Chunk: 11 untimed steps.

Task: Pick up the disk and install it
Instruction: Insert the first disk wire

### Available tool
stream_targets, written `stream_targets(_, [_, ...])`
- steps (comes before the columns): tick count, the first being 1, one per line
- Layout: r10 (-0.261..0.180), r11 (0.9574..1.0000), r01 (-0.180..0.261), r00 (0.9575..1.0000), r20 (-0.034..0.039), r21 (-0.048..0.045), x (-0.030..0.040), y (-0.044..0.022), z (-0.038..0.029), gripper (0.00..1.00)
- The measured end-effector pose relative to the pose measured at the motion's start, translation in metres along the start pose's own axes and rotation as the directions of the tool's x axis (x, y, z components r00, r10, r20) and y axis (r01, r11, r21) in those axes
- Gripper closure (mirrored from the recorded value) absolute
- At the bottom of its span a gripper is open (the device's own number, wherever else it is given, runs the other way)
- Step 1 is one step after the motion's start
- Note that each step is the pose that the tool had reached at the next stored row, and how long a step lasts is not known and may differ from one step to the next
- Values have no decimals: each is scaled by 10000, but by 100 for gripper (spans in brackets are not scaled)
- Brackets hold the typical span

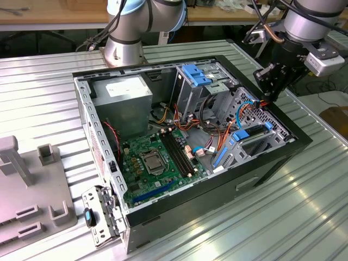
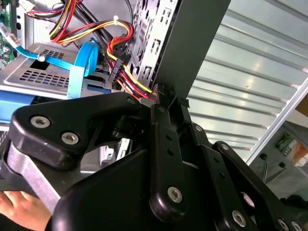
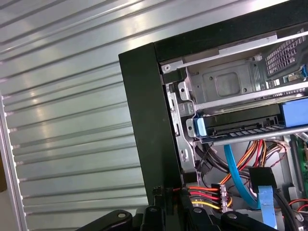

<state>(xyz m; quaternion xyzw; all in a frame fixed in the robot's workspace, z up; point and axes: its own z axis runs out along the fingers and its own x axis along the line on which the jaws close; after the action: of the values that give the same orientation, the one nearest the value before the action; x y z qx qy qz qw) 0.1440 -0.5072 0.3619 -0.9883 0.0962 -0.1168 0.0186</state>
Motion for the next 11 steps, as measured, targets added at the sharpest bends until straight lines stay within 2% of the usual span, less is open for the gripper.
stream_targets(11, [-4,10000,4,10000,-3,-16,2,10,2,76])
